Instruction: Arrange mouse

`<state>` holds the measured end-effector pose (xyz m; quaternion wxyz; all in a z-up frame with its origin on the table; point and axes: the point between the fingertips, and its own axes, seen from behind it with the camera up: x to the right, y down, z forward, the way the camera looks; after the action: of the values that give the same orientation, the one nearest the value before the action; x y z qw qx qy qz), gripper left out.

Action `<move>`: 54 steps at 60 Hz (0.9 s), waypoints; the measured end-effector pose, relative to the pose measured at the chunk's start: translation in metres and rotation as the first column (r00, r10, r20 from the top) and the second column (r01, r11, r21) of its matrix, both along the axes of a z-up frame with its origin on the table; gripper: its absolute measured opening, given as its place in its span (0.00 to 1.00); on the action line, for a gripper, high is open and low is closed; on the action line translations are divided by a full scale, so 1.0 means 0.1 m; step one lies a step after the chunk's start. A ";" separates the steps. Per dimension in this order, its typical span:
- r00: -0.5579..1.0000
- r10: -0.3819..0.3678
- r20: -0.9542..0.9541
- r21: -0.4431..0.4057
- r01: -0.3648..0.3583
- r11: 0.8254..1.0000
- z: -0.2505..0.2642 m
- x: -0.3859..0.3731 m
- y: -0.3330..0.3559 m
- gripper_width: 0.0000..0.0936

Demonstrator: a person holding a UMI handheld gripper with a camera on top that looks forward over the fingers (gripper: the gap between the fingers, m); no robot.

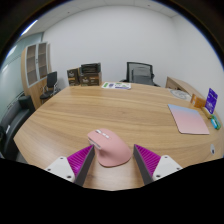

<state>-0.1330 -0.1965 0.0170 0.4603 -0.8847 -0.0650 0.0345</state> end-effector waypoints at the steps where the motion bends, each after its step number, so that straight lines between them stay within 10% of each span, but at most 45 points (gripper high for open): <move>1: 1.000 0.003 0.003 -0.002 -0.003 1.000 -0.01 0.00 0.01 0.87; 29: 0.999 -0.046 -0.012 0.031 0.046 0.998 -0.13 0.23 0.88 0.85; 34: 0.999 -0.039 -0.016 0.016 0.040 0.999 -0.16 0.21 0.93 0.60; 48: 0.994 -0.105 -0.002 -0.063 0.105 0.992 -0.10 0.21 0.88 0.44; 54: 0.997 -0.078 0.003 0.026 0.078 0.997 0.58 0.14 0.91 0.44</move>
<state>-0.1189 -0.1057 0.0752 0.4728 -0.8805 -0.0318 0.0141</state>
